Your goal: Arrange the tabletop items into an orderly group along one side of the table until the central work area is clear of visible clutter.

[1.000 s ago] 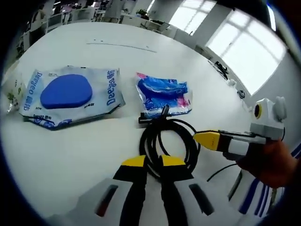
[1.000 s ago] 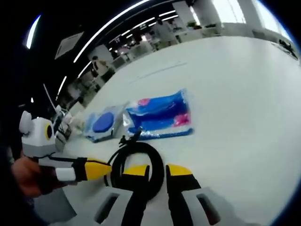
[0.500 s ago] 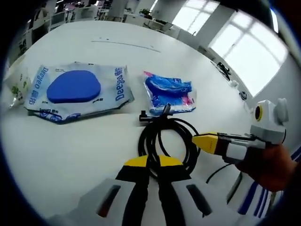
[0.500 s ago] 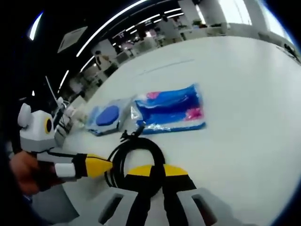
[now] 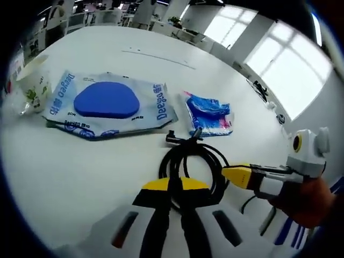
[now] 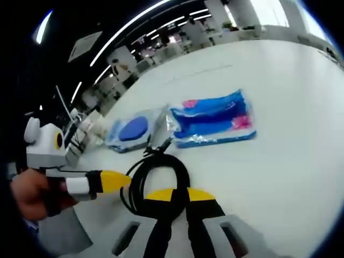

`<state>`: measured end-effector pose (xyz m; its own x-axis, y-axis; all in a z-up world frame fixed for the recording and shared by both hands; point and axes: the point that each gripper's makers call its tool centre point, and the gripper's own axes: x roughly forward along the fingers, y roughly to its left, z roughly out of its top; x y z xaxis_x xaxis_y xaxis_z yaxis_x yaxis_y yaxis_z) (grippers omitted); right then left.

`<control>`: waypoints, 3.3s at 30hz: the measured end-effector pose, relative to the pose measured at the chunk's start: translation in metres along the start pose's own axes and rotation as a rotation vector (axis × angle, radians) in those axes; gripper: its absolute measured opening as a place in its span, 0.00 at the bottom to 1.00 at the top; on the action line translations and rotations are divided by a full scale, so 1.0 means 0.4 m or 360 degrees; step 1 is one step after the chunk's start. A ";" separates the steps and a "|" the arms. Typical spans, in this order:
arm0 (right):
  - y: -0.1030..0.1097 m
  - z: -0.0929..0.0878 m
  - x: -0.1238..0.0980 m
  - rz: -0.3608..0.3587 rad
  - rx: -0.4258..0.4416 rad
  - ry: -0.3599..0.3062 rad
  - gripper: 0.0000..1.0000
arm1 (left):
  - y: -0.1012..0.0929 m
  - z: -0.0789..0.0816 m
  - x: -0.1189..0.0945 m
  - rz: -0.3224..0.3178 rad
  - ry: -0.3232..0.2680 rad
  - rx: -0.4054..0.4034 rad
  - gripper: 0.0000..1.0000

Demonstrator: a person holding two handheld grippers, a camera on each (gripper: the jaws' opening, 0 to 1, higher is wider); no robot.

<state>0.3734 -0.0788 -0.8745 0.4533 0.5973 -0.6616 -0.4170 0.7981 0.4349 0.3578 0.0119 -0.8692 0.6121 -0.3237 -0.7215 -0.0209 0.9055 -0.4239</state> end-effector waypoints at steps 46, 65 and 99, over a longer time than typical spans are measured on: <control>-0.032 -0.010 -0.227 -0.0134 -0.0248 -0.0209 0.25 | 0.298 0.162 -0.364 0.0058 -0.0480 0.0034 0.10; 0.057 -0.007 -0.327 -0.0046 -0.0343 -0.0269 0.59 | 0.397 0.149 -0.547 0.0032 -0.0518 0.0304 0.45; 0.193 -0.014 -0.290 0.0043 -0.0471 -0.0204 0.71 | 0.384 0.123 -0.657 0.0018 -0.0578 0.0313 0.63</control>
<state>0.2842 -0.0869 -0.7676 0.5267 0.6380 -0.5617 -0.6326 0.7356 0.2423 0.2328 0.2494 -0.7178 0.8526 -0.2272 -0.4705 0.1007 0.9551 -0.2788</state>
